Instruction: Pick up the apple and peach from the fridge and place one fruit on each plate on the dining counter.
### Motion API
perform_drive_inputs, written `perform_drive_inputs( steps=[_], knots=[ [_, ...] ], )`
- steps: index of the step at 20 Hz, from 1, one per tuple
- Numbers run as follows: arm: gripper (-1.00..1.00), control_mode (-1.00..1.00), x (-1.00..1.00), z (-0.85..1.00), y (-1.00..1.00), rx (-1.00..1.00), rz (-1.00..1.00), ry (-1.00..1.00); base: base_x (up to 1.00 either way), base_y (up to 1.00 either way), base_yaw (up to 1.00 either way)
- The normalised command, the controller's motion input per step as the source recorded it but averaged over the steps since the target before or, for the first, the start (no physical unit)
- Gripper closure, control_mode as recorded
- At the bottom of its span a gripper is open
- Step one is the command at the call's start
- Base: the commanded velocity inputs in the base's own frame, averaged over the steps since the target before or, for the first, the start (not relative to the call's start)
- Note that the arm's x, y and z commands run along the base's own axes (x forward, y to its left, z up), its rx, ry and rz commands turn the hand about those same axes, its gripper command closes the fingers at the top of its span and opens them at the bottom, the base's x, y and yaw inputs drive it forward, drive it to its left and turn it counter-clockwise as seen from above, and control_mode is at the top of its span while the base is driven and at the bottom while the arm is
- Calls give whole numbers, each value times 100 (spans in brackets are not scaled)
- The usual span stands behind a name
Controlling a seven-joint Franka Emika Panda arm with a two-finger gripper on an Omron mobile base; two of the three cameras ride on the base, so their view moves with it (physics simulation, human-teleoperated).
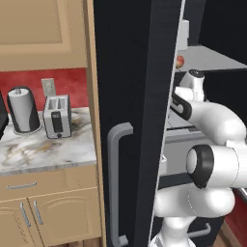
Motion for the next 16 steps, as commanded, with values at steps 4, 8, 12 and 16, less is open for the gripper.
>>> perform_drive_inputs(
  steps=[4, 8, 12, 16],
  knots=[
    [-100, -100, 17, -42, 1, 0, 0, 0, 0, 0, 0],
    [-100, -100, 23, 0, 5, 0, 0, 0, 0, 0, 0],
    [-100, -100, 45, 0, 1, 0, 0, 0, 0, 0, 0],
    [-100, -100, 53, -6, 0, 0, 0, 1, 0, 0, 0]
  ],
)
